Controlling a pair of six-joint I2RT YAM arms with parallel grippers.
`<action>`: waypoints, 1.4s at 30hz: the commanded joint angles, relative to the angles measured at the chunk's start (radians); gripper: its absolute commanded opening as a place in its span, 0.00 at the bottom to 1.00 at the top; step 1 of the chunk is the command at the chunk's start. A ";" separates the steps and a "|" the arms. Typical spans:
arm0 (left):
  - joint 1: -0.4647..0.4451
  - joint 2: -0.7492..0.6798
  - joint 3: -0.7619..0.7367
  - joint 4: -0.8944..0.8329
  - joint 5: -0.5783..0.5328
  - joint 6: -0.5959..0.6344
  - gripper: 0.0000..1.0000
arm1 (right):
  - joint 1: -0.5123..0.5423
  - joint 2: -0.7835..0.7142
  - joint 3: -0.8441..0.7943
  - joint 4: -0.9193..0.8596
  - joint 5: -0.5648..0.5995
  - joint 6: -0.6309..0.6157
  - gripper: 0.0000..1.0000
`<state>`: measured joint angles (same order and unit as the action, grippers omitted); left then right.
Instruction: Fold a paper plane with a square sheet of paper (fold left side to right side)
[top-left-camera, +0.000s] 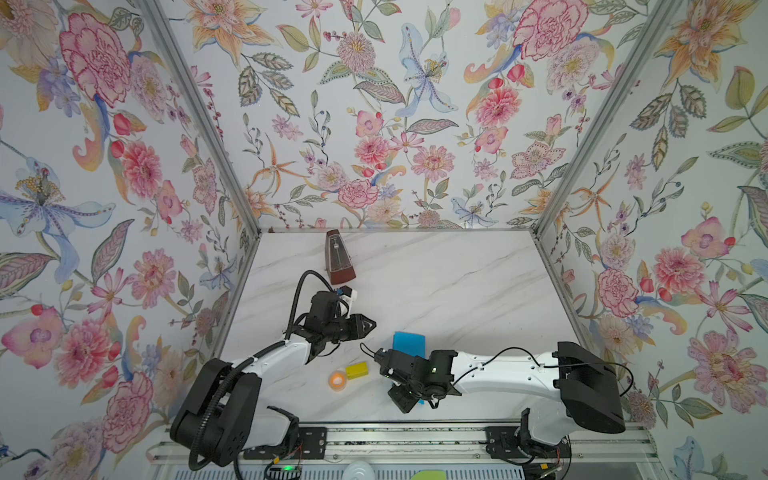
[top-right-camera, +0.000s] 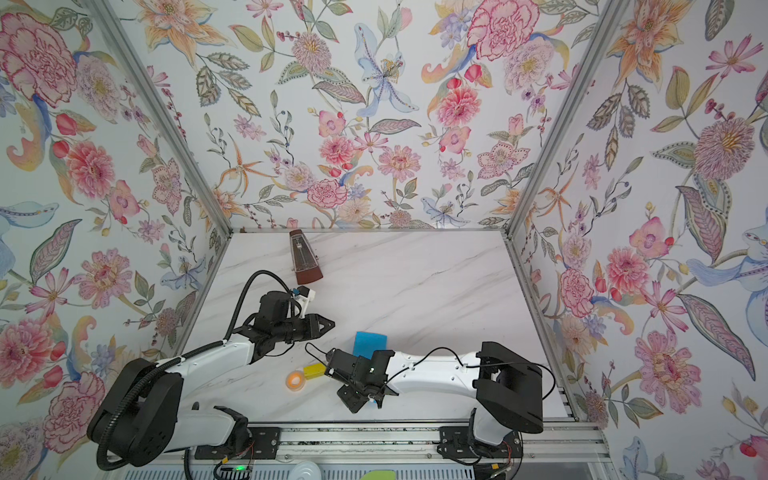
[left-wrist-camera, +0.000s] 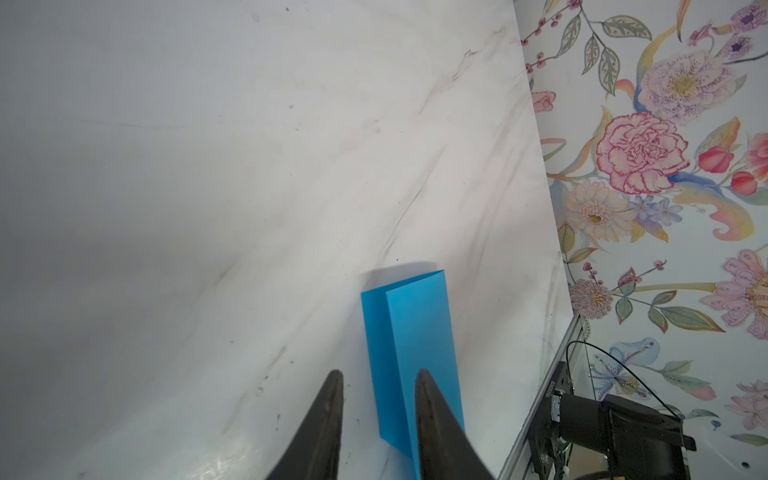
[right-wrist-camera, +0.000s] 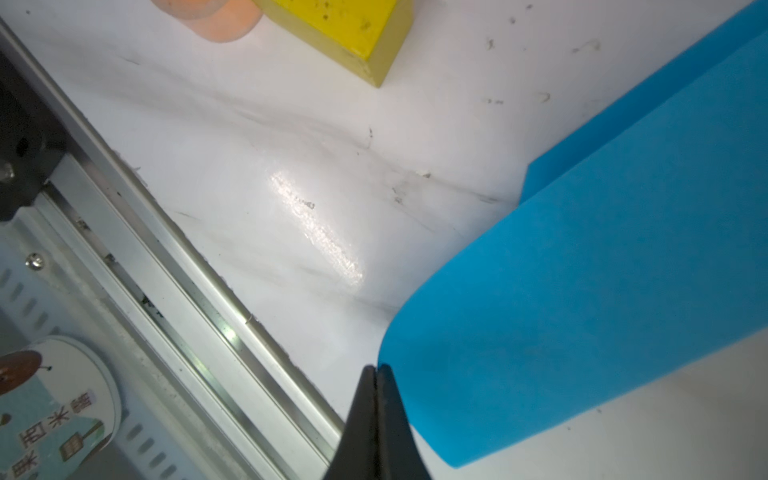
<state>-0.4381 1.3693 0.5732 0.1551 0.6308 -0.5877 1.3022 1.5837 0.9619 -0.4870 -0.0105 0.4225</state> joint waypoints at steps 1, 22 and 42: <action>-0.059 0.051 0.032 0.079 -0.007 -0.048 0.27 | 0.008 -0.044 -0.048 0.084 -0.068 -0.102 0.00; -0.204 0.175 0.099 0.079 -0.017 -0.055 0.08 | -0.056 -0.173 -0.183 0.106 -0.119 -0.531 0.00; -0.237 0.342 0.186 -0.106 -0.019 0.100 0.03 | -0.118 -0.090 -0.163 0.183 -0.165 -0.547 0.00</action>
<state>-0.6678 1.6852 0.7284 0.1421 0.6323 -0.5587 1.2011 1.4998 0.7837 -0.3157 -0.1490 -0.1242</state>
